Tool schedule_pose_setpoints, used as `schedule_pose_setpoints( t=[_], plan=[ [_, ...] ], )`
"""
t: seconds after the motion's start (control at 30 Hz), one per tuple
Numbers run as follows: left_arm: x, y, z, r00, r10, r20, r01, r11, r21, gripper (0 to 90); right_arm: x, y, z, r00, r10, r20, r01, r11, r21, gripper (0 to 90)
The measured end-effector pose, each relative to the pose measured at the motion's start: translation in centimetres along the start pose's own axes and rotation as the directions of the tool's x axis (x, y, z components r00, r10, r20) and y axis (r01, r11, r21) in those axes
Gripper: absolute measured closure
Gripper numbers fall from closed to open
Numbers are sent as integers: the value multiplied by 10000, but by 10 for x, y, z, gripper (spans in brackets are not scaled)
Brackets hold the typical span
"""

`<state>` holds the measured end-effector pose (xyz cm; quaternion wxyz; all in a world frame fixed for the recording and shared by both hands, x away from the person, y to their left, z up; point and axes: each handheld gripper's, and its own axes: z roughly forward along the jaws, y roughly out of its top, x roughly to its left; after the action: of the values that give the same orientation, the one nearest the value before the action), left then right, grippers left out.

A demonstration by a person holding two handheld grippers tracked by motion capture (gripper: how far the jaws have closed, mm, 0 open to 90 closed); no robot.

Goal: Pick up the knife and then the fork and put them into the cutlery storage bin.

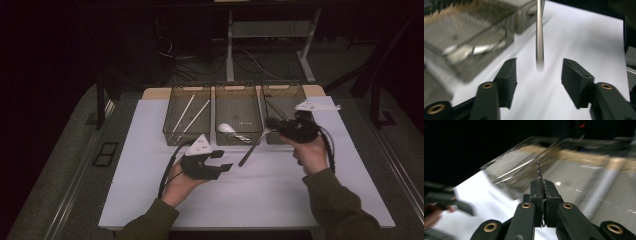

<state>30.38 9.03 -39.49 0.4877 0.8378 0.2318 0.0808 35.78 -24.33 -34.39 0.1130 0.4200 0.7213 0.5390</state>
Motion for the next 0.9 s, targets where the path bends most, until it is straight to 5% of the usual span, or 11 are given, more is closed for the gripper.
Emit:
schedule_pose_setpoints(
  t=[0.17,0.43,0.63,0.77,0.9],
  plan=[
    [14,-26,-20,9984,-563,94,560,9980,304,362,-41,25,-33,9927,88,1201,-18,9983,-587,874],
    [22,-52,-43,9949,-1003,143,992,9928,672,241,-95,52,-59,9633,513,2633,-243,9942,-1049,874],
    [25,-58,-46,9934,-1142,133,1128,9904,801,232,-122,51,-25,9503,631,3050,-653,9979,-29,873],
    [25,-58,-46,9943,-1057,132,1044,9914,787,225,-134,42,5,9456,767,3162,-1088,9904,853,863],
    [28,-60,-49,9946,-1037,60,1029,9917,777,209,-139,35,19,9340,607,3520,-1046,9887,1071,514]
  ],
)
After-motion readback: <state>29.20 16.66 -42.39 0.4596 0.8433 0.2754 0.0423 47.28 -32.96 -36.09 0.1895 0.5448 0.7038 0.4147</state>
